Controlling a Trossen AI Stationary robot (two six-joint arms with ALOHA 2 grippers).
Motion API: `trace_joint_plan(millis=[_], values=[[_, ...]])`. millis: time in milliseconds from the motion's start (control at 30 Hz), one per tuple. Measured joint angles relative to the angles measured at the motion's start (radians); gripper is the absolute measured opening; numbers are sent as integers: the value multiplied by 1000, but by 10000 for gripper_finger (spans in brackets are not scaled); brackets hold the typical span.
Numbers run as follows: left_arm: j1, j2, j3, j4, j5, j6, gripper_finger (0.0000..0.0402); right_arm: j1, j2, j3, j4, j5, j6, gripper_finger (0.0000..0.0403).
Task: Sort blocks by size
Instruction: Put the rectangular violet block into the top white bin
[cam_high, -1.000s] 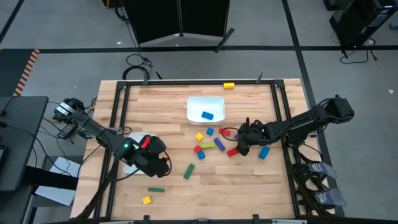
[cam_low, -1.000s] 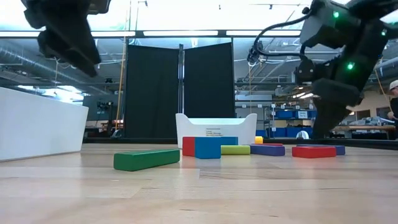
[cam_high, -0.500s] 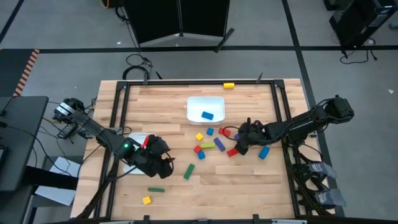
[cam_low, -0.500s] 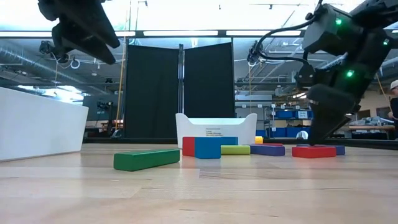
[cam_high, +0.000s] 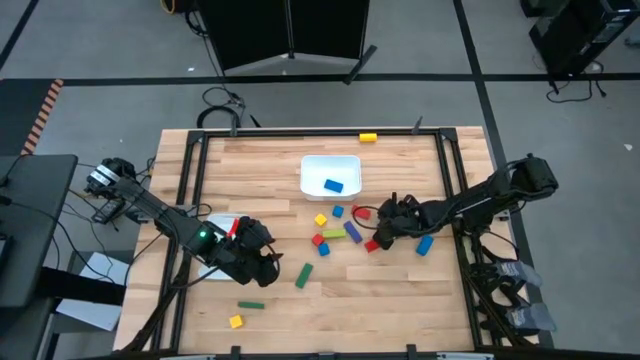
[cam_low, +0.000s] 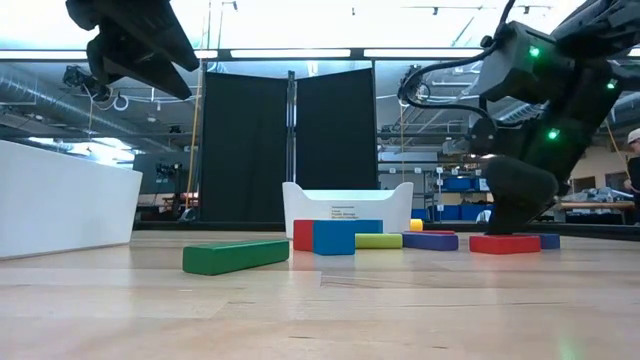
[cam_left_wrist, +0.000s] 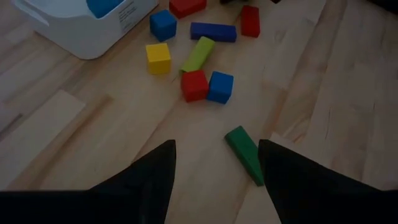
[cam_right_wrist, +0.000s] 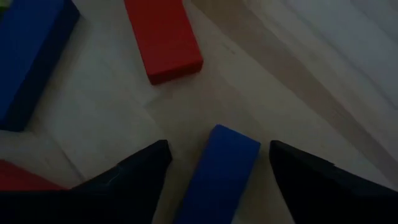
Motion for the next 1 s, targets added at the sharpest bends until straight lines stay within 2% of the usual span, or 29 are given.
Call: trace_joint_plan(millis=[100, 300, 333, 500, 767, 900, 1000], values=[[0, 0, 0, 0, -1, 0, 236, -1, 1, 0, 14, -22, -4, 243], [0, 0, 0, 0, -1, 24, 236, -1, 2, 0, 29, -55, -8, 122], [0, 0, 0, 0, -1, 24, 236, -1, 1, 0, 29, -55, -12, 115], [0, 0, 0, 0, -1, 25, 236, -2, -44, -6, 32, -61, -49, 116], [0, 0, 0, 0, -1, 25, 236, -2, -204, -1, 46, -49, -137, 116], [0, 0, 0, -1, -10, 26, 236, -2, -266, -1, 164, -39, -213, 116], [0, 0, 0, -2, -22, 26, 236, -2, -282, -1, 317, -38, -312, 116]])
